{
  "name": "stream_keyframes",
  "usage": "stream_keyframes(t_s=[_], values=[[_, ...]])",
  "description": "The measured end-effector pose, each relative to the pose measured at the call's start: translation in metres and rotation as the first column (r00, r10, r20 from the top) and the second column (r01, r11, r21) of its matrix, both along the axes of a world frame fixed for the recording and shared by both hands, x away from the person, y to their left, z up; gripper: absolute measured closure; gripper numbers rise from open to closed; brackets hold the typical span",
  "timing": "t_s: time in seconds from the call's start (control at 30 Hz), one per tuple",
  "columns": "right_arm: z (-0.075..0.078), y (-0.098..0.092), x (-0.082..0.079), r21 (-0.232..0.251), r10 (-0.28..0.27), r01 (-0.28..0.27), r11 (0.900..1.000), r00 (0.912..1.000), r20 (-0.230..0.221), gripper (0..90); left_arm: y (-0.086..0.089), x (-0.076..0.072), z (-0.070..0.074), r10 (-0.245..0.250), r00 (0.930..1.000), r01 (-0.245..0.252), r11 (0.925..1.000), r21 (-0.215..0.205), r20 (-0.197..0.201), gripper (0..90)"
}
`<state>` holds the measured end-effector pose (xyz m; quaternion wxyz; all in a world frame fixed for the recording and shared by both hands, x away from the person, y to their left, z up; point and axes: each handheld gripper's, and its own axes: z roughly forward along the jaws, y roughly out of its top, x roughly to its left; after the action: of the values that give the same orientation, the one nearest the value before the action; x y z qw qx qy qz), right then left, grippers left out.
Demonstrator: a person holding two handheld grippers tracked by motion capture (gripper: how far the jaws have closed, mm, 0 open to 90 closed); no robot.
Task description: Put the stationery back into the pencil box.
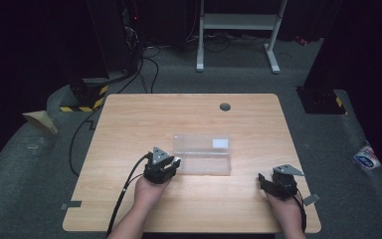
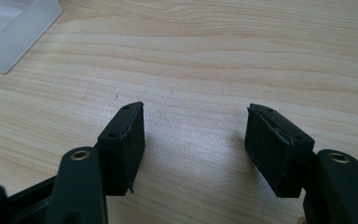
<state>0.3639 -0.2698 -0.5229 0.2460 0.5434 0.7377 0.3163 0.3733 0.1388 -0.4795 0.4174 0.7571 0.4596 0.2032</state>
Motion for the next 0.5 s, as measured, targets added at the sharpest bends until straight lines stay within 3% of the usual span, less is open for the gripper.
stream_keyframes(t_s=[0.17, 0.3, 0.43, 0.5], values=[[0.000, 0.000, 0.000, 0.000, -0.002, 0.002, 1.000, 1.0000, -0.001, 37.8, -0.002, 0.005, -0.005, 0.015, 0.9994, -0.016, 0.9998, -0.009, -0.031, 68.3], [0.000, 0.000, 0.000, 0.001, -0.003, 0.003, 1.000, 1.0000, -0.001, 37.8, -0.006, 0.009, -0.010, 0.022, 0.9990, -0.022, 0.9997, 0.008, -0.040, 68.2], [0.000, 0.000, 0.000, 0.000, -0.002, 0.002, 1.000, 1.0000, 0.000, 37.8, -0.007, 0.015, -0.013, 0.029, 0.9983, -0.029, 0.9995, -0.009, -0.050, 68.2], [0.000, 0.000, 0.000, 0.000, -0.002, 0.002, 1.000, 1.0000, 0.000, 37.9, -0.009, 0.018, -0.012, 0.031, 0.9984, -0.031, 0.9994, 0.014, -0.048, 68.1]])
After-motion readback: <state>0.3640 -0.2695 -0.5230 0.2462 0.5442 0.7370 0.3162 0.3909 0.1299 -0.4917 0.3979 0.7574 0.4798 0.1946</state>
